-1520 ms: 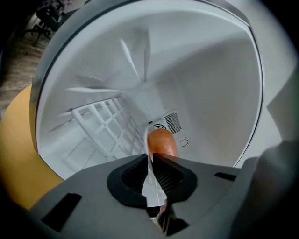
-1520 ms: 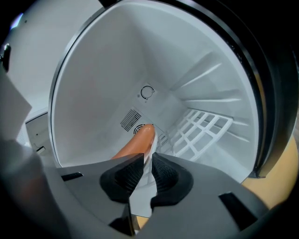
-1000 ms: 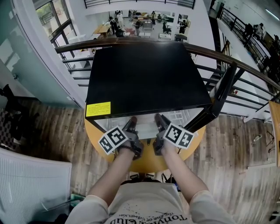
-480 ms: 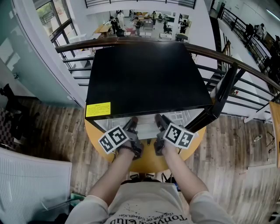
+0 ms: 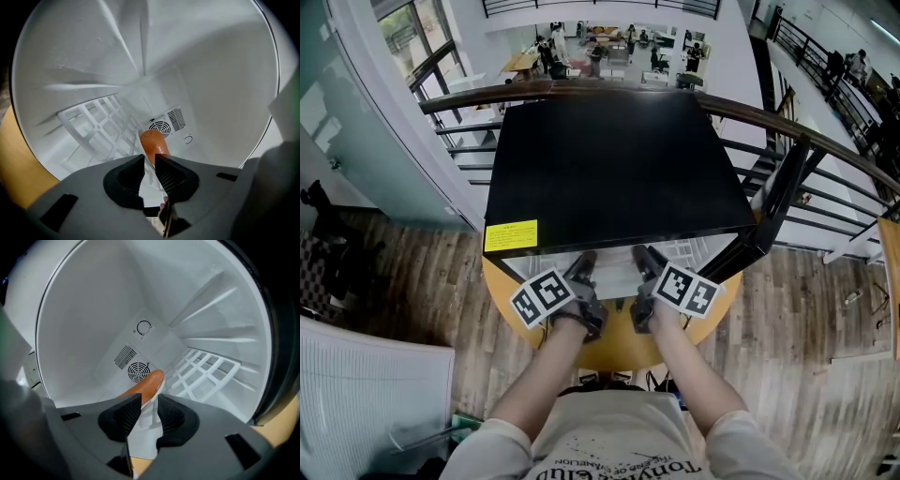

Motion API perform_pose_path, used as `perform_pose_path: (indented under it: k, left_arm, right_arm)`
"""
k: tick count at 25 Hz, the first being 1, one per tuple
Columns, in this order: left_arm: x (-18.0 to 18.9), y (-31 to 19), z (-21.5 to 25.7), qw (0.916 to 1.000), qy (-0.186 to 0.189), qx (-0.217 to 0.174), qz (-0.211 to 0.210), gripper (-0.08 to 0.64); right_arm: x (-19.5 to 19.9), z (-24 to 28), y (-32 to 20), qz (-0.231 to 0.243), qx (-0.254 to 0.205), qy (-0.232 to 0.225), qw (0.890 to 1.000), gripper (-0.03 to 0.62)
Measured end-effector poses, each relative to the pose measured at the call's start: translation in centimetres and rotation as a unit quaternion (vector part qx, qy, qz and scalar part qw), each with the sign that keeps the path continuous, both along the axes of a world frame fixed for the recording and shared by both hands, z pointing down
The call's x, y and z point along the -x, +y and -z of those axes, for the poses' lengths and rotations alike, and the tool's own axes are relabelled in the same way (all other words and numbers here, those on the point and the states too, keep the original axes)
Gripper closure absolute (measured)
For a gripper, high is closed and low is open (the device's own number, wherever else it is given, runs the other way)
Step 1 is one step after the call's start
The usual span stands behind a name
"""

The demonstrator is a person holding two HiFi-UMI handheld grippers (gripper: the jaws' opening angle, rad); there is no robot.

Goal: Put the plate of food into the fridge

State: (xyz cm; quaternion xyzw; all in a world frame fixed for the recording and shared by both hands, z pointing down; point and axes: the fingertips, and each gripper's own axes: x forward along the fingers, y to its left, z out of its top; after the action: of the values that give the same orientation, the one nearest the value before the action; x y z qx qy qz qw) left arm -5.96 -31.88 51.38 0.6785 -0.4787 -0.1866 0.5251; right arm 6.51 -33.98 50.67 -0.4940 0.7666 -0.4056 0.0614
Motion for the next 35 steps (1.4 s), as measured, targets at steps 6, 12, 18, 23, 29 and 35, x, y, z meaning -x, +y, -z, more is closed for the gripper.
perform_pose_path:
  k: [6, 12, 18, 23, 29, 35]
  left_arm:
    - [-0.2, 0.3, -0.1, 0.9999, 0.007, 0.002, -0.012, 0.485]
    - [-0.6, 0.7, 0.2, 0.9992, -0.019, -0.001, -0.034, 0.445]
    - [-0.8, 1.5, 0.0, 0.9988, -0.028, 0.008, -0.040, 0.419]
    - [-1.1, 2.2, -0.2, 0.9972, -0.032, 0.023, -0.064, 0.400]
    - [-0.5, 3.3, -0.6, 0.9970, -0.028, 0.029, -0.066, 0.400]
    - [-0.4, 5.5, -0.6, 0.9930, -0.076, -0.015, -0.089, 0.408]
  right_arm:
    - [-0.1, 0.0, 0.1, 0.007, 0.005, -0.001, 1.000, 0.485]
    - [-0.4, -0.1, 0.3, 0.014, -0.004, 0.075, 0.997, 0.463]
    - [-0.9, 0.0, 0.4, 0.013, -0.015, 0.091, 0.996, 0.462]
    - [-1.0, -0.3, 0.7, 0.009, -0.013, 0.090, 0.996, 0.462]
    - [-1.0, 0.0, 1.5, 0.007, -0.020, 0.081, 0.996, 0.462]
    - [-1.2, -0.5, 4.0, 0.010, -0.038, 0.079, 0.996, 0.463]
